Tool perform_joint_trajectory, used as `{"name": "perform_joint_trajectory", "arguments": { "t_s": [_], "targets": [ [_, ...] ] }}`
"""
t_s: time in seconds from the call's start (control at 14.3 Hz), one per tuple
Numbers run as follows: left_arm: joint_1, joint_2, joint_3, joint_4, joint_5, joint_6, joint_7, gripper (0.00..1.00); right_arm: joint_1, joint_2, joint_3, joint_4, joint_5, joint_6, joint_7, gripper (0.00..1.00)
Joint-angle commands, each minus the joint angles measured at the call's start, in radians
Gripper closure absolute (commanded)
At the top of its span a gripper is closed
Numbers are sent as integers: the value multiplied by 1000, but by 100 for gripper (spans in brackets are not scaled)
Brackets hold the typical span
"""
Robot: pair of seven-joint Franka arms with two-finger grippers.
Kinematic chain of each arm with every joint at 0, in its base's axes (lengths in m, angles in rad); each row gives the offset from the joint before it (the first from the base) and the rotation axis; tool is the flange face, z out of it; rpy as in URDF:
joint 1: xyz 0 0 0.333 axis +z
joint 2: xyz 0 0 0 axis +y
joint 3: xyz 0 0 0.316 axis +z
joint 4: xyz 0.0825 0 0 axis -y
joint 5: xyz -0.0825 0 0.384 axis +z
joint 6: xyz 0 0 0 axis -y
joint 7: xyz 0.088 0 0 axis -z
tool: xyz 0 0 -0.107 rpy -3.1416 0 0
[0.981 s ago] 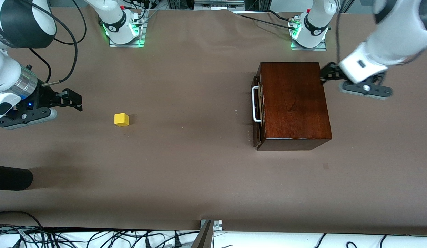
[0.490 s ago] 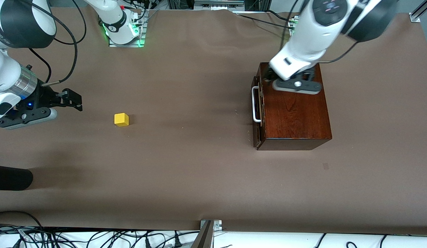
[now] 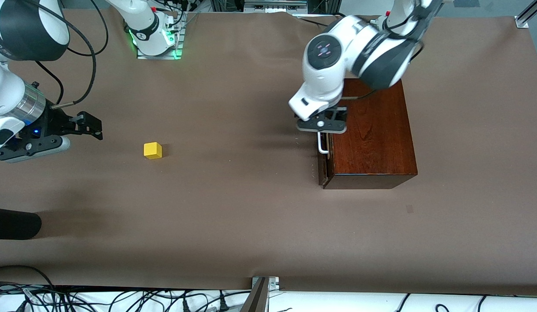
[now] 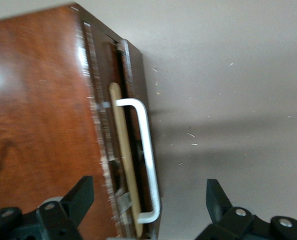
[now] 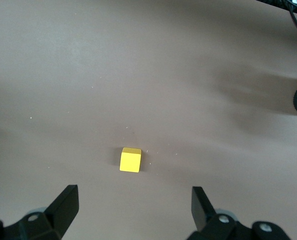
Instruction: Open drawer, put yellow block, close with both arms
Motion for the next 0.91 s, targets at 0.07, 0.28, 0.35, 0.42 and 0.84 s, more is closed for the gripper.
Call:
{"name": "perform_joint_trajectory", "arguments": {
  "t_s": [0.07,0.28,0.35,0.42,0.84],
  "targets": [
    [-34,43,1,0,28,21,-58,0,-10,6,3,21,21,-19,-14,0],
    [-66,78,1,-18,92,21,-118,0,-10,6,3,21,21,-20,-14,0],
    [-74,92,1,-20,106,21,-139,0,-10,6,3,21,21,-19,-14,0],
    [-85,103,1,-18,119,23,-152,0,-10,6,3,21,21,-19,-14,0],
    [-105,148,1,-40,174,26,-190,0,-10,5,3,21,24,-19,-15,0]
  ]
}}
